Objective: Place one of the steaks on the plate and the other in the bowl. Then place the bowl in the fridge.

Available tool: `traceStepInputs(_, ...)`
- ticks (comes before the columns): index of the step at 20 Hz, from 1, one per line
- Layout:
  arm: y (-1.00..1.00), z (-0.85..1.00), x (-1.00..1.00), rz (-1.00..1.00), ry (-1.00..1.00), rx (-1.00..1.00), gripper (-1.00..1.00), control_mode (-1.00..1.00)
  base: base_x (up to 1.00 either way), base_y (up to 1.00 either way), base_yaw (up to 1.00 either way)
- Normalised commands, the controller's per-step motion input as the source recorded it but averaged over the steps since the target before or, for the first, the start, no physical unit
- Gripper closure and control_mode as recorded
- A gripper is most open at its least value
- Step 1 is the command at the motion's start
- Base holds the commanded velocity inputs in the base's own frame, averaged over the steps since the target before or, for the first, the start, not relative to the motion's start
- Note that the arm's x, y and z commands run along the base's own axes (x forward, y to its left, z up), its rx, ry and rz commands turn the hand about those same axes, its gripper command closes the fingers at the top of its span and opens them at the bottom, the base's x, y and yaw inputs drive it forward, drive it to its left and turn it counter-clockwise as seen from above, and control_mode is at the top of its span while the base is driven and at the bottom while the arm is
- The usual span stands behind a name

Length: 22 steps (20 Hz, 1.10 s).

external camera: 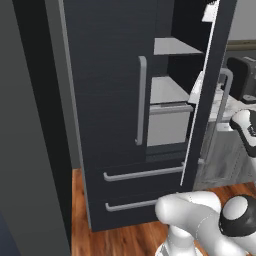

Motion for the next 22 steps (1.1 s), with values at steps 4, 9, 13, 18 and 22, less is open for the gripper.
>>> traceStepInputs(4, -0.06, 0.14, -0.17, 0.05, 0.00, -0.05, 1.00, -1.00, 0.00, 0.00, 0.00)
traceStepInputs(9, 0.04, 0.04, -0.05, 0.00, -0.01, -0.02, -1.00, -1.00, 0.00, 0.00, 0.00)
traceStepInputs(13, -0.05, 0.00, -0.13, 0.00, 0.00, 0.00, -1.00, -1.00, 0.00, 0.00, 0.00)
traceStepInputs(18, -0.39, 0.16, -0.47, -0.01, -0.03, 0.00, -1.00, -1.00, 0.00, 0.00, 0.00)
traceStepInputs(22, 0.01, 0.38, -0.97, -0.04, -0.06, -0.05, -1.00, -1.00, 0.00, 0.00, 0.00)
